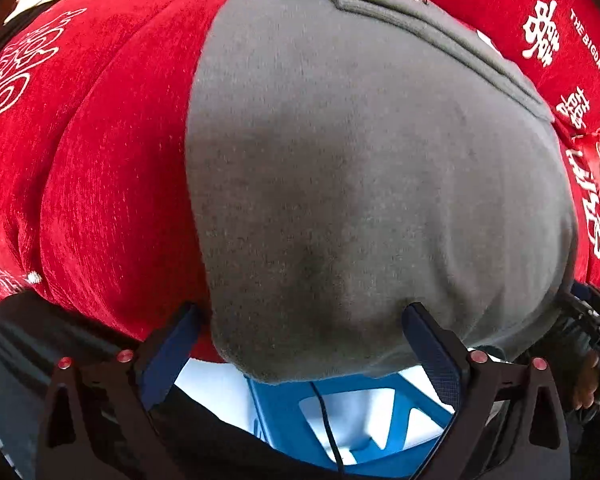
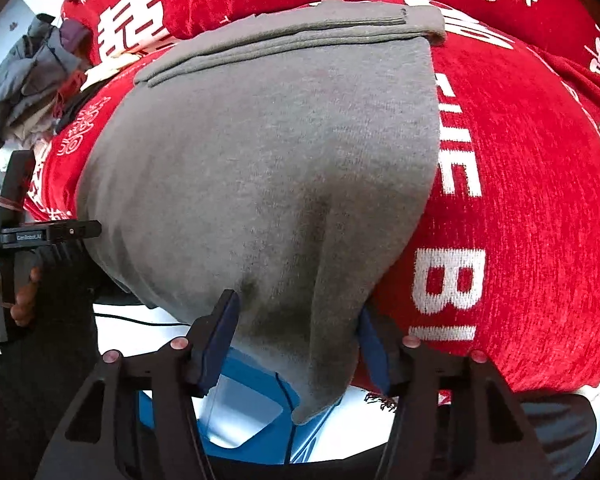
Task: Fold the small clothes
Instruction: 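Lower the folded sweater and pinch its folded edge with both grippers, then lift the pinched edge with both grippers and fold the sweater over again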
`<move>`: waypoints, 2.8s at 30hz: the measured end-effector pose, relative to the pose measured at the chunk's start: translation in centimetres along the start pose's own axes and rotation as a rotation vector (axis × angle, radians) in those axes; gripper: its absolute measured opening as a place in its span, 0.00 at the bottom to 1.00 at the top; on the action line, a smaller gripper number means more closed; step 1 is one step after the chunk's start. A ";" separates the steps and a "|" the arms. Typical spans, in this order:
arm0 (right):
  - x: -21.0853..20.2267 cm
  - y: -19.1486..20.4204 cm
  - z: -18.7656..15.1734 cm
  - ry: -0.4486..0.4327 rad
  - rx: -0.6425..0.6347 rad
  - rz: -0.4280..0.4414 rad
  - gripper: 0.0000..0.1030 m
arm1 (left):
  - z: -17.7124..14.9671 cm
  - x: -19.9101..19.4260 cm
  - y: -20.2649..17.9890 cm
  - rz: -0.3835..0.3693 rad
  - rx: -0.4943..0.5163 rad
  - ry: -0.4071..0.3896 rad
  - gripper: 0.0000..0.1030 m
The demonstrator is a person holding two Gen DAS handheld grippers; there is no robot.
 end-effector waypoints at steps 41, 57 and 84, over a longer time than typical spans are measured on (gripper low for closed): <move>-1.0 -1.7 7.9 -0.142 0.174 0.252 0.40 | 6.3 -4.1 2.1 -0.338 -0.198 -0.154 0.55; -1.2 0.4 5.7 -0.127 0.079 0.261 0.12 | 5.1 -4.5 1.0 -0.223 -0.045 -0.154 0.11; -12.2 -0.9 24.9 -0.504 0.201 0.485 0.11 | 22.7 -13.9 0.1 -0.446 -0.251 -0.464 0.11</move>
Point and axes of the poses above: each gripper's, at about its wrist camera, not at the fingertips, and x roughly the way its jaws point, y to its left, z to its top, the point moved 9 cm from there along x, roughly the way its jaws point, and after that the axes turned 1 degree about z, right-handed, at the moved point
